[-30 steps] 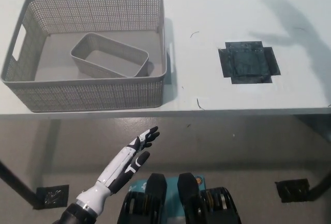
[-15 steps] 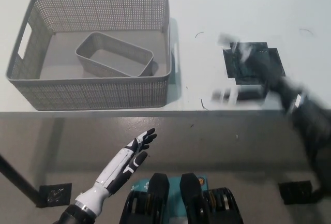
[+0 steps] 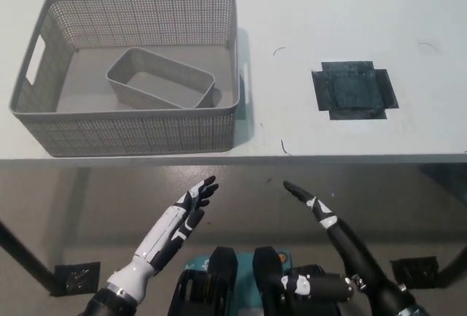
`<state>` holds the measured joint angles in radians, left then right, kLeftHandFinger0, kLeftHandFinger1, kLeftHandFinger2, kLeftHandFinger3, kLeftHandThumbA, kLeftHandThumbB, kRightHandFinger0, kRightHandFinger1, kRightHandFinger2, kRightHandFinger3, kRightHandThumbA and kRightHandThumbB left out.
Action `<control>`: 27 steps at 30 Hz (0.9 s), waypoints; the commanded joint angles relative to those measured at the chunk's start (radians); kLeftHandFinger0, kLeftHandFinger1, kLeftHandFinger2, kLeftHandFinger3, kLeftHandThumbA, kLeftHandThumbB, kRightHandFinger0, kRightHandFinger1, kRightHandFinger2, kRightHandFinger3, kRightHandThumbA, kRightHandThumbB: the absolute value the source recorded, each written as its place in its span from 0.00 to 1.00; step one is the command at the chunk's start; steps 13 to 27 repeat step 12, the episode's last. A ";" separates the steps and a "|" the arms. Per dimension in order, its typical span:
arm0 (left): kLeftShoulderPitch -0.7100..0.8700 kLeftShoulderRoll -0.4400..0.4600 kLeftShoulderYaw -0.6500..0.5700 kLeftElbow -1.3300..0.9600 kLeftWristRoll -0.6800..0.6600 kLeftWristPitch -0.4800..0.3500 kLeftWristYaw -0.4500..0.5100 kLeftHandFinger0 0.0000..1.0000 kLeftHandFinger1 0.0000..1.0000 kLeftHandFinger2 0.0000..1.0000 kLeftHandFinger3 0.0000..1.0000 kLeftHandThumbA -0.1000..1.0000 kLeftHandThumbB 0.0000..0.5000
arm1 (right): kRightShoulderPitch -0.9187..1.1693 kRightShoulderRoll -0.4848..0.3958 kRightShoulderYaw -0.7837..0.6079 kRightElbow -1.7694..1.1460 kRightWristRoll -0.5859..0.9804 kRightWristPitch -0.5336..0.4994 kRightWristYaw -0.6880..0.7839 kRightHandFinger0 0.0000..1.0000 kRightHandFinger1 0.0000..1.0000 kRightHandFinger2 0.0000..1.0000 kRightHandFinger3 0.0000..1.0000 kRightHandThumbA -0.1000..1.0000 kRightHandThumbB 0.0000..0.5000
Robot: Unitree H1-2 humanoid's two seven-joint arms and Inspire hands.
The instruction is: Use the right hand to pick up a small rectangular container and put it into a bigger container on the left side
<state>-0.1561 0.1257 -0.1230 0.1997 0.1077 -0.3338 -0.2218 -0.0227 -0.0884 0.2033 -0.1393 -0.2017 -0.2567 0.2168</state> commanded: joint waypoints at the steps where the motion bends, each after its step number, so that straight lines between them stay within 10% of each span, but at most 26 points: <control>1: -0.023 -0.010 0.036 -0.001 -0.030 -0.105 0.054 1.00 1.00 1.00 1.00 1.00 0.67 | -0.052 0.049 -0.075 0.080 0.176 -0.148 -0.072 1.00 1.00 1.00 1.00 1.00 0.57; 11: -0.040 0.000 0.052 0.041 0.018 -0.135 0.073 1.00 1.00 1.00 1.00 1.00 0.71 | -0.157 0.066 -0.135 0.315 0.246 -0.075 -0.016 1.00 1.00 1.00 1.00 1.00 0.36; 27: -0.040 0.000 0.052 0.041 0.018 -0.135 0.073 1.00 1.00 1.00 1.00 1.00 0.71 | -0.157 0.066 -0.135 0.315 0.246 -0.075 -0.016 1.00 1.00 1.00 1.00 1.00 0.36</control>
